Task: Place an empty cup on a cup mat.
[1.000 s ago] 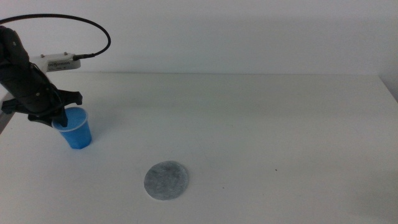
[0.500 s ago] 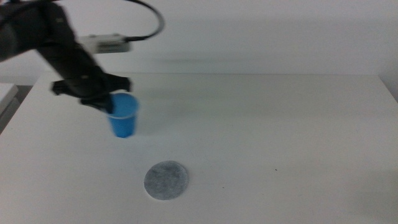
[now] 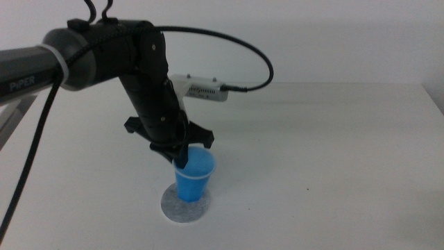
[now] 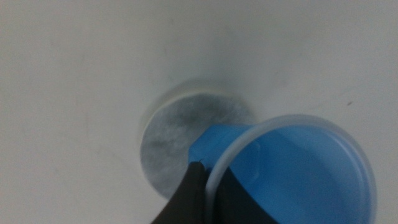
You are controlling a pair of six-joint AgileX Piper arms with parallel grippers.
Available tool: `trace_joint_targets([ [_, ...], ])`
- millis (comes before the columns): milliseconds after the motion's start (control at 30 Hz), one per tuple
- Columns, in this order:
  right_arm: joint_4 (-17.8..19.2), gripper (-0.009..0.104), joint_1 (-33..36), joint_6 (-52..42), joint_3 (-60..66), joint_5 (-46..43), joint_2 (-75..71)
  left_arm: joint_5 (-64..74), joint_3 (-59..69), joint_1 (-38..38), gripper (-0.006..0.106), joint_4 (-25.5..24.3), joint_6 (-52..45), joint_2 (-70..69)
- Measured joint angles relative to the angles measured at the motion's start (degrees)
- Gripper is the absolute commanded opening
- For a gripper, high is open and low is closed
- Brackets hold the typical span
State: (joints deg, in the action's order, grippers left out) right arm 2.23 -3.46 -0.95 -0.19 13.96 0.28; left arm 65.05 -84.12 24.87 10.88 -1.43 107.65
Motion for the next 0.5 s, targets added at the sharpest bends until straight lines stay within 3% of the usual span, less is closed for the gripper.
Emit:
trace_joint_targets([
  [333, 0.00, 0.093, 0.00, 0.00, 0.00, 0.00, 0.00, -5.72, 5.29, 0.08, -0.001, -0.92, 0.00, 0.00],
  [500, 0.00, 0.093, 0.00, 0.00, 0.00, 0.00, 0.00, -6.71, 5.37, 0.08, 0.009, -1.17, 0.00, 0.00],
])
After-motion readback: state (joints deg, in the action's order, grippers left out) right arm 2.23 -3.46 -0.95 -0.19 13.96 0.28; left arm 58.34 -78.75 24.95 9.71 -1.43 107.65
